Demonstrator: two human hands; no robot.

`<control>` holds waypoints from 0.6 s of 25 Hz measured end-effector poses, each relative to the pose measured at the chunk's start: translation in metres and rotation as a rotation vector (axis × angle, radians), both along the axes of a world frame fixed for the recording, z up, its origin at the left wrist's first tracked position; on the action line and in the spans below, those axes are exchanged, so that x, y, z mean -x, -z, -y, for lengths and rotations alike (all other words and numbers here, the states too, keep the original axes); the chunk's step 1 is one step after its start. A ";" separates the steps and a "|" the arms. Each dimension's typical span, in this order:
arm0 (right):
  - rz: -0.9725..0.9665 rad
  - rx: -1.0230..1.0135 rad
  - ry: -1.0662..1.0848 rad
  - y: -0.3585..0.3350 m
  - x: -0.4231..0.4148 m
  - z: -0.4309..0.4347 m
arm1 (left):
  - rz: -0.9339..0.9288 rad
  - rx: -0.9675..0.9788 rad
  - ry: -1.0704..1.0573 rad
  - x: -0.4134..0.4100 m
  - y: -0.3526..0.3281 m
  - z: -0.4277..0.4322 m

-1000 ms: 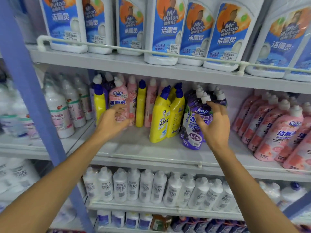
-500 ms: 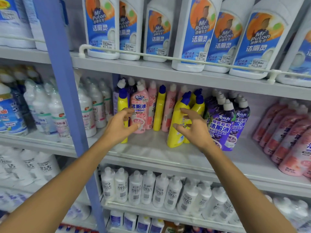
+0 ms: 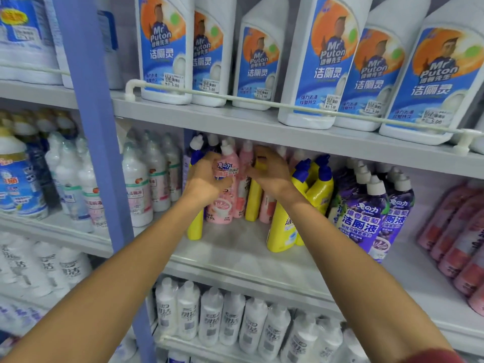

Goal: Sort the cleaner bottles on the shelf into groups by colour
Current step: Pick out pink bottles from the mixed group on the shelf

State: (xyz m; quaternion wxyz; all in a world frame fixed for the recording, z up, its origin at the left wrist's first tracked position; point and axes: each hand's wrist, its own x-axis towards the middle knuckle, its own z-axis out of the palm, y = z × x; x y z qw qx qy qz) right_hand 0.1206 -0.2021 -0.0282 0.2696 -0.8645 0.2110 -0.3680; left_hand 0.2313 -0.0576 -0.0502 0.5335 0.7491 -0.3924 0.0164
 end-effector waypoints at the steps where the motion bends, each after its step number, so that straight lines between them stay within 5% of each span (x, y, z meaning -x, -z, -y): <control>1: 0.006 -0.001 -0.006 -0.003 -0.009 0.006 | 0.002 -0.009 -0.028 -0.003 -0.005 0.008; 4: 0.023 -0.027 -0.029 -0.014 -0.036 0.025 | 0.108 -0.034 -0.102 -0.012 -0.018 0.032; 10: -0.320 -0.021 -0.065 -0.011 -0.059 0.056 | 0.178 -0.078 -0.186 -0.020 -0.023 0.064; 15: -0.334 0.117 0.069 -0.020 -0.061 0.044 | 0.171 0.014 -0.160 -0.012 -0.014 0.057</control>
